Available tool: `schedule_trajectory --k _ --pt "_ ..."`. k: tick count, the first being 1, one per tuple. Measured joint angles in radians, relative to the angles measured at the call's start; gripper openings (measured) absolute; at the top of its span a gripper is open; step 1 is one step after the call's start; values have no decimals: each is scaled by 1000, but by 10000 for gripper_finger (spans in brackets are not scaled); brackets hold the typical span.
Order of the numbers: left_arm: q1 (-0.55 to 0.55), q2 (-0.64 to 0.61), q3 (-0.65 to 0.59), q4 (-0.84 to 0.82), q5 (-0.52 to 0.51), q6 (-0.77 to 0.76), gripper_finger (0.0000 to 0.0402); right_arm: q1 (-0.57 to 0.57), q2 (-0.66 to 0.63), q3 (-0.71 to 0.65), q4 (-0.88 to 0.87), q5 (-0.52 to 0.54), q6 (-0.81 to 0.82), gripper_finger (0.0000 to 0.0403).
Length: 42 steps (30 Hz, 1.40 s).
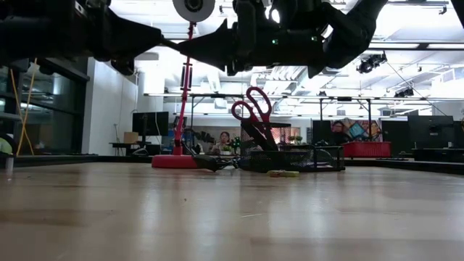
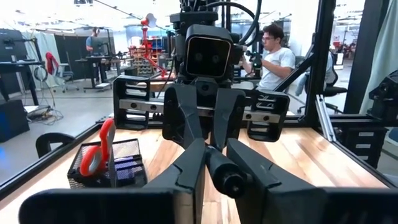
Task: Pick and place office supplies into organizer
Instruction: Put the black pen into the black desk organizer
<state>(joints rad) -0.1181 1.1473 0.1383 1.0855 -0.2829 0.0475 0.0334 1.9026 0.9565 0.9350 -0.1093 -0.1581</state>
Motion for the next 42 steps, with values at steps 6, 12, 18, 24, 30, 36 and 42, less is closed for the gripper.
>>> schedule_trajectory --k 6,12,18,24,30,36,42 --pt "0 0 0 0 1 -1 54 0 0 0 3 -1 -4 26" --pt "0 0 0 0 3 -3 55 0 0 0 4 -1 -8 37" --pt "0 0 0 -4 3 -4 55 1 0 0 4 27 -5 76" --pt "0 0 0 3 3 -6 55 1 0 0 -13 46 1 114" --pt "0 0 0 4 2 -6 55 12 0 0 -41 118 0 149" --pt "0 0 0 6 3 -6 55 14 0 0 -81 135 12 178" --pt "0 0 0 6 2 -3 55 14 0 0 -97 135 19 192"
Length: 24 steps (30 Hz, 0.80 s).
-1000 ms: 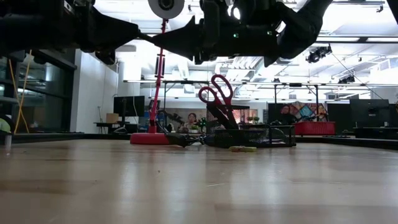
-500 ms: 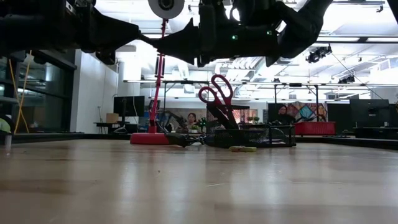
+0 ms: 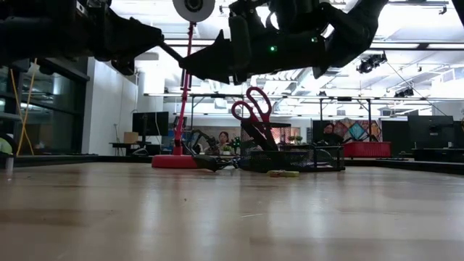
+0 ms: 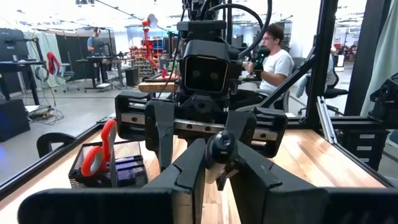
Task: Pick and place office supplies into organizer
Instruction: Put the black pen into the black desk organizer
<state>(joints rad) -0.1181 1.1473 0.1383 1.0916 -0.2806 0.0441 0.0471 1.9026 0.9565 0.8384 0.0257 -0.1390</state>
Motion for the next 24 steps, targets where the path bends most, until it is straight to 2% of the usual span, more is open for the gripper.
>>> schedule_trajectory --k 5,10,14,17,19,22,24 --pt "0 0 0 0 0 0 55 6 0 0 -22 0 2 193" --pt "0 0 0 -4 0 0 54 27 -26 0 -145 88 -16 193" --pt "0 0 0 -9 16 -5 24 50 -56 0 -241 149 8 192" --pt "-1 0 0 -9 60 -27 4 52 -74 0 -317 81 63 187" --pt "-1 0 0 -20 61 -41 9 53 -65 0 -325 14 84 183" --pt "0 0 0 -54 17 -44 29 72 -31 0 -252 7 105 177" --pt "0 0 0 -72 -35 -54 46 83 -14 0 -219 52 119 174"
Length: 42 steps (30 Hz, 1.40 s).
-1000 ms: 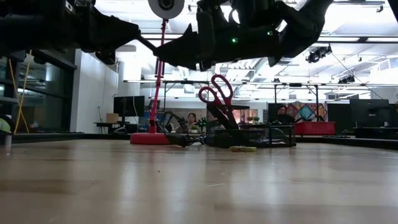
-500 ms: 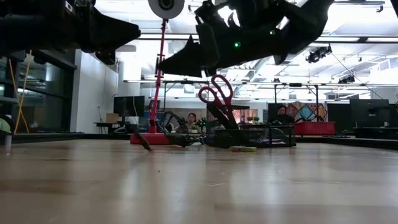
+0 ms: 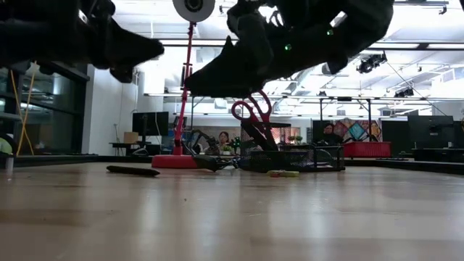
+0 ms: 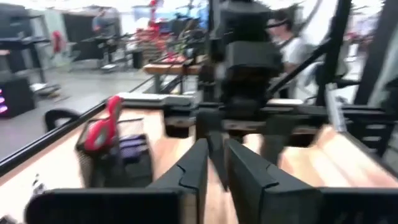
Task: Pick and place office supplies into organizer
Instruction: Put the black pen into the black desk organizer
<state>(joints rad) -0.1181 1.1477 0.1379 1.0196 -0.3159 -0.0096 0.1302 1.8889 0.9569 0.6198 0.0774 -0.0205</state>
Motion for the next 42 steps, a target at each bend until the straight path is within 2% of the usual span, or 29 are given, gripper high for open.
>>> schedule_trajectory --k 8,13,18,23,30,42 --pt "0 0 0 -65 -103 -32 141 22 147 24 154 135 156 174" --pt "0 0 0 -74 -129 32 197 54 278 159 104 276 209 166" --pt "0 0 0 -73 -198 92 228 75 387 329 4 310 160 150" --pt "0 0 0 -79 -216 85 238 77 471 431 -2 341 152 132" --pt "0 0 0 -77 -218 80 229 81 490 436 40 499 156 126" --pt "0 0 0 -77 -217 83 211 68 492 435 -21 490 250 171"
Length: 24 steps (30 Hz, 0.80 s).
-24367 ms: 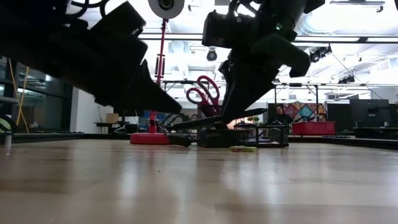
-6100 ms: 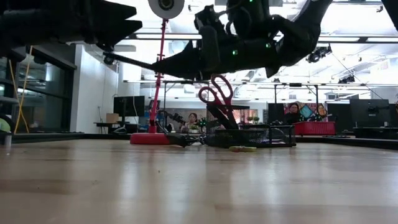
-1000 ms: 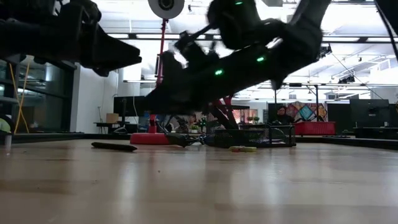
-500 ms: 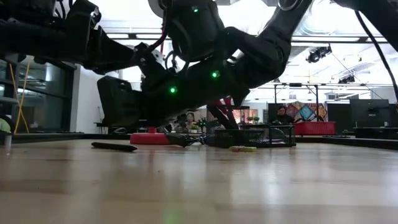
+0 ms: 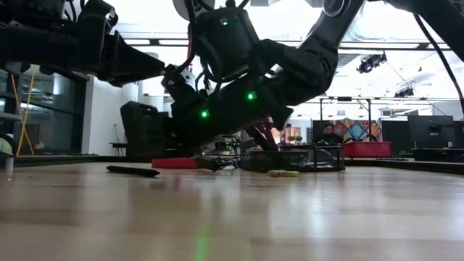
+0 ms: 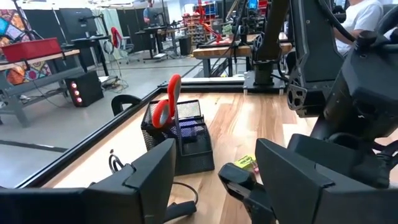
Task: Pick and place office supplies into organizer
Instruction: Put the black pen into the black desk organizer
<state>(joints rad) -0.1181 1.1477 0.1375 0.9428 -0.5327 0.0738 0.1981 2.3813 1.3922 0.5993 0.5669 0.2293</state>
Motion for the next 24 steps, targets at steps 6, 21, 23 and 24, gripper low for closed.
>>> schedule_trajectory --k 6,21,23,24 --pt "0 0 0 -2 1 -3 211 -16 3 0 -70 17 83 172" --pt "0 0 0 -15 8 -11 211 -37 0 3 -141 -78 138 163" --pt "0 0 0 -16 8 -10 211 -47 -3 3 -170 -94 155 155" --pt "0 0 0 -16 8 -7 211 -52 -5 4 -182 -105 163 150"
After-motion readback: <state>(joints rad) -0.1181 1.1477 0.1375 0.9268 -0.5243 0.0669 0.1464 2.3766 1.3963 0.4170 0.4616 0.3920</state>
